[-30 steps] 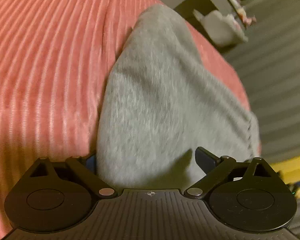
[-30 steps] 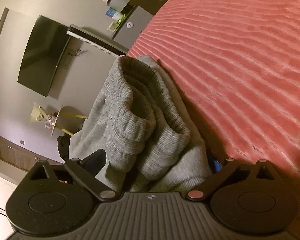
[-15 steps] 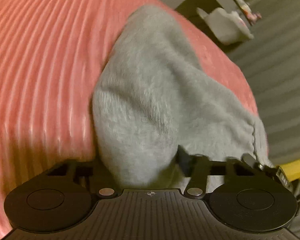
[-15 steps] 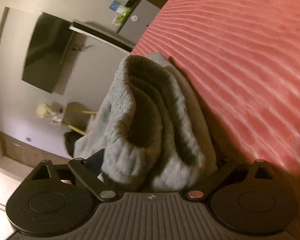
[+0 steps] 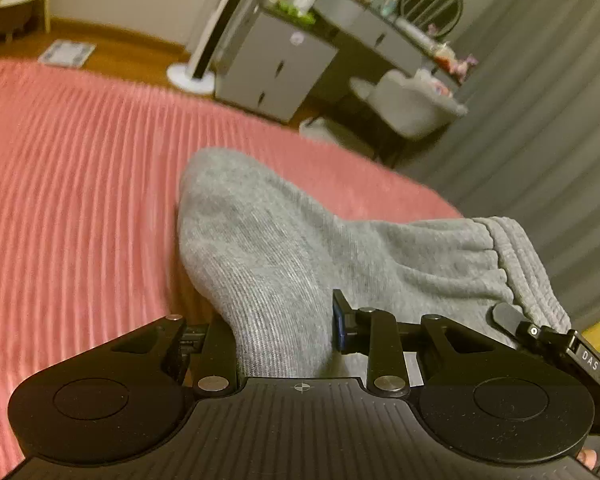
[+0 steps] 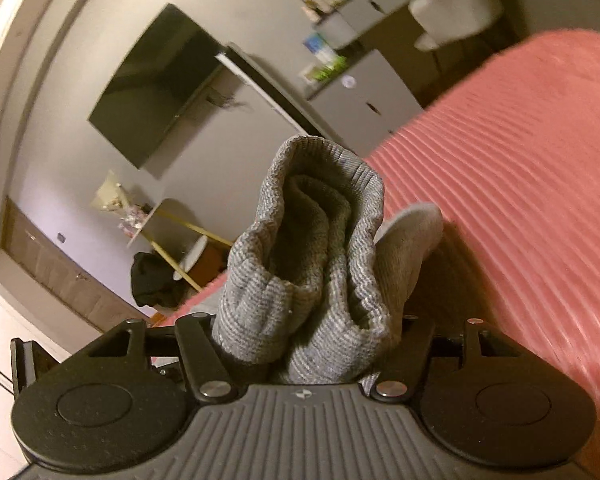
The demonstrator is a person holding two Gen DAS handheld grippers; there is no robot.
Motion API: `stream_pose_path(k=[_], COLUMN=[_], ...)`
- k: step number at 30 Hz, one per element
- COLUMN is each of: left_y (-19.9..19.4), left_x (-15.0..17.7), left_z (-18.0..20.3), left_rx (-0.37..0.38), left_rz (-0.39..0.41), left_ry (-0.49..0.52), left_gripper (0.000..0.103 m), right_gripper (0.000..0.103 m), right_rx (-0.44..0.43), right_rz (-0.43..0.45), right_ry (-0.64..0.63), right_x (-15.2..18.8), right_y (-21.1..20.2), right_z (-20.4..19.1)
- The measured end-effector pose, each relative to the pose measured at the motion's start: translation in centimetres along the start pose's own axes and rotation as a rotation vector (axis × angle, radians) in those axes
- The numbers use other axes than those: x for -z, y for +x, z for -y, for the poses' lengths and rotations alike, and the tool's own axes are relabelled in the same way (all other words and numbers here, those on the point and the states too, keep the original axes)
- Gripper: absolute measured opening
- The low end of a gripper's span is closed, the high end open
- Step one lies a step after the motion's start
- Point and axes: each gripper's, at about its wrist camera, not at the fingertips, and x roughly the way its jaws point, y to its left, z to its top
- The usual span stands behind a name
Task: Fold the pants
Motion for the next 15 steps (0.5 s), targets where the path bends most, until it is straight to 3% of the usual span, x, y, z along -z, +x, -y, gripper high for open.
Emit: stream_pose_path(k=[5,15], left_y=[-0.9,0.0], left_x=[-0.9,-0.5], left_z=[0.4,-2.3], left_rx=[-0.015,-0.095], left_rz=[0.042,-0.008], left_ry=[0.022,-0.001], left_gripper=[0.031,0.031], right_gripper=[0.063,0.063], right_rx=[-0.028,0.020], right_rz=[0.012,-0.079], right_ry=[-0.011,-0.035], right_x=[-1.3,-0.8], right_y=[0.3,4.0], right_z=[-1.4,-2.4])
